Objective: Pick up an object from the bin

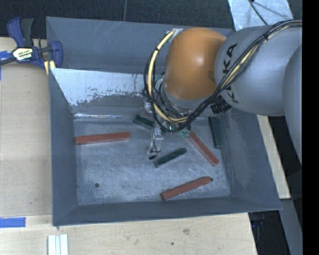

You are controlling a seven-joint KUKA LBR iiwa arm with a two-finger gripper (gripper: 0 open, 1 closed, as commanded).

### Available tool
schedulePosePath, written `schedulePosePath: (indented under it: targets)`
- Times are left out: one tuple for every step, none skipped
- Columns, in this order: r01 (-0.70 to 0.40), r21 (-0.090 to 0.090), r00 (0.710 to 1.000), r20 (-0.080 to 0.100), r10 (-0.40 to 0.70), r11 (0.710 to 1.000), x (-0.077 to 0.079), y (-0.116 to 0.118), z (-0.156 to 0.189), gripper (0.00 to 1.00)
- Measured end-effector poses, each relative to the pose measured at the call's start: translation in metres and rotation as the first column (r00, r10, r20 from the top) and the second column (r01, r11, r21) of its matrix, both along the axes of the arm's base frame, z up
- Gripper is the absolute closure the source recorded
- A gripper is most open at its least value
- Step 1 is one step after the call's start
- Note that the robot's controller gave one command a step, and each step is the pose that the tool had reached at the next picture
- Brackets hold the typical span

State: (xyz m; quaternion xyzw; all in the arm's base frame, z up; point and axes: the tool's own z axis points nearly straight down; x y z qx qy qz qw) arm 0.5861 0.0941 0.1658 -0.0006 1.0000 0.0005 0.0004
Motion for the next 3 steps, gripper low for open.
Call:
schedulePosePath:
  targets:
    - [-0.187, 0.0, 0.982, 0.003, 0.187, 0.982, 0.033, -0.012, -0.092, 0.0]
    - [-0.315, 0.002, 0.949, 0.005, 0.315, 0.949, 0.026, 0.071, -0.095, 0.0]
    - [-0.307, 0.0, 0.952, 0.006, 0.307, 0.952, 0.027, 0.066, -0.095, 1.0]
